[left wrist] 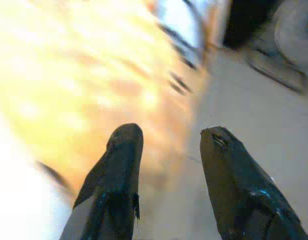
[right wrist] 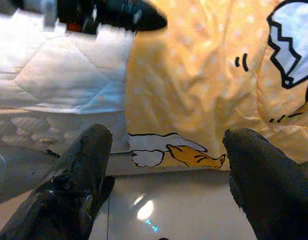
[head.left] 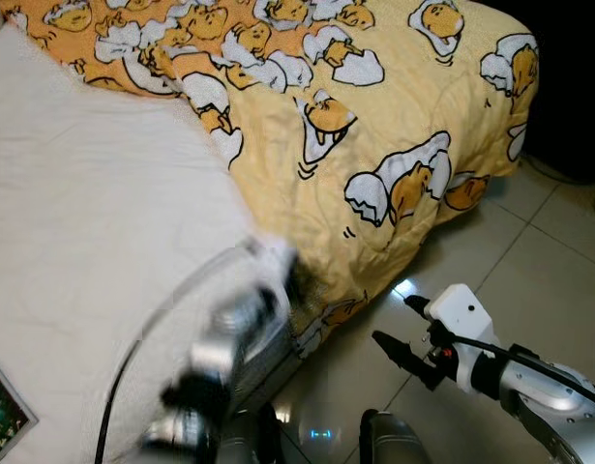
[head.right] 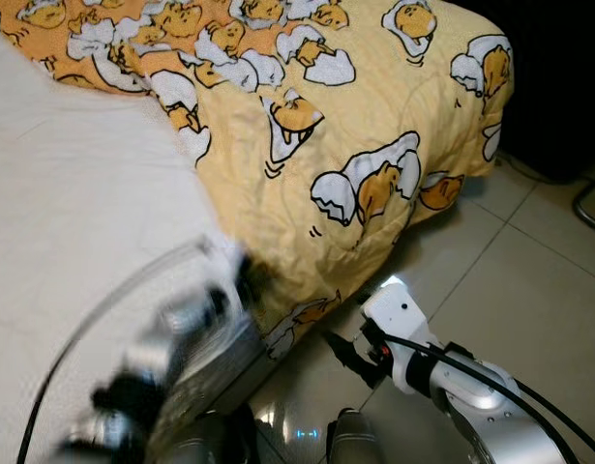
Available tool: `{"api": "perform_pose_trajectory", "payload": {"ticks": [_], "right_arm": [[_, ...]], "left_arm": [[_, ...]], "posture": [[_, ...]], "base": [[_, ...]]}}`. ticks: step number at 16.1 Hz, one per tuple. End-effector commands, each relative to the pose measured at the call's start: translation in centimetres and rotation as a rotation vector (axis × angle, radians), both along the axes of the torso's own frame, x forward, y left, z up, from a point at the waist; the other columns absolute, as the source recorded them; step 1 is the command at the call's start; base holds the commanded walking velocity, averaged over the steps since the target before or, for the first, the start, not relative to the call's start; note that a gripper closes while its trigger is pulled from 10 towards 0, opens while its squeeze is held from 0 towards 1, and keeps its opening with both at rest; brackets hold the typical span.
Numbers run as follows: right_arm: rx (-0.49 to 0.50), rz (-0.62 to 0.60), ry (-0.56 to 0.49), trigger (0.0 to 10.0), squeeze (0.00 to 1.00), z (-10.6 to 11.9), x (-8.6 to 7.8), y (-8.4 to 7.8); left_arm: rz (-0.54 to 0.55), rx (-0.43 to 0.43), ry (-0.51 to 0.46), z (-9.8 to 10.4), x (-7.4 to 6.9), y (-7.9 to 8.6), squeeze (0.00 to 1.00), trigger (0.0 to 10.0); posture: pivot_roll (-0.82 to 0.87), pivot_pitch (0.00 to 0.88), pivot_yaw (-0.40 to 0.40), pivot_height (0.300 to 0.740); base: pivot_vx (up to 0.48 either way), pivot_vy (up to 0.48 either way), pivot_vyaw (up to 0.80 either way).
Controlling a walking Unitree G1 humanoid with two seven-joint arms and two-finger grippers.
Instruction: Clean up the room
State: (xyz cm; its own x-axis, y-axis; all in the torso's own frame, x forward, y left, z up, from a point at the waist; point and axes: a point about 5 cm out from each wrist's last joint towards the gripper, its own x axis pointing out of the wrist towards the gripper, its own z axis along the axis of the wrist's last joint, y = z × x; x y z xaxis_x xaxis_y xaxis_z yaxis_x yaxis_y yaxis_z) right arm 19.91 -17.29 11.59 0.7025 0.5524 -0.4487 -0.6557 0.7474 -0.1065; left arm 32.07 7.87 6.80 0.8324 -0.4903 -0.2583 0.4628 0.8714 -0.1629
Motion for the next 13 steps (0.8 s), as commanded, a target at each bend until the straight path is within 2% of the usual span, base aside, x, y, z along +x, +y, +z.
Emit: {"api": "perform_pose_trajectory", "payload": {"ticks": [1,3,4,6,8,9,10,11,13], "right_arm": [[-0.004,-0.012,-0.008,10.0,0.0,0.1,0.1,-0.2],[-0.004,-0.014,-0.013,10.0,0.0,0.2,0.1,-0.2],[-0.005,-0.015,-0.015,10.0,0.0,0.2,0.1,-0.2],[-0.007,-0.017,-0.016,10.0,0.0,0.2,-0.1,-0.3],[-0.008,-0.021,-0.014,10.0,0.0,0.2,-0.3,-0.3],[-0.009,-0.022,-0.013,10.0,0.0,0.2,-0.4,-0.4],[-0.01,-0.022,-0.012,10.0,0.0,0.2,-0.4,-0.4],[-0.012,-0.021,-0.013,10.0,0.0,0.2,-0.4,-0.4],[-0.014,-0.019,-0.014,10.0,0.0,0.3,-0.3,-0.3]], "left_arm": [[0.11,0.03,0.041,-1.4,0.3,1.3,1.0,10.0],[0.161,0.06,0.033,-1.2,1.2,1.7,1.0,10.0],[0.198,0.107,0.03,-1.1,1.8,2.1,1.0,10.0],[0.237,0.118,0.049,-1.2,2.2,2.5,1.0,10.0],[0.263,0.098,0.099,-1.6,2.3,2.6,1.0,10.0],[0.268,0.048,0.136,-1.9,2.1,2.4,1.0,10.0],[0.258,0.059,0.141,-2.1,2.0,2.1,0.86,10.0],[0.24,0.104,0.156,-2.7,1.6,1.8,0.0,10.0],[0.249,0.128,0.182,-3.2,1.3,1.7,0.0,10.0]], "posture": [[-0.28,0.205,0.1,0.74],[-0.29,0.201,0.101,0.74],[-0.29,0.203,0.102,0.74],[-0.3,0.206,0.104,0.74],[-0.31,0.207,0.106,0.74],[-0.31,0.206,0.105,0.74],[-0.31,0.207,0.106,0.74],[-0.31,0.209,0.104,0.74],[-0.32,0.214,0.103,0.74]], "base": [[0.0,0.0,0.0],[0.0,0.0,0.0],[0.0,0.0,0.0],[0.0,0.0,0.0],[0.0,0.0,0.0],[0.0,0.0,0.0],[0.0,0.0,0.0],[0.0,0.0,0.0],[0.0,0.0,0.0]]}}
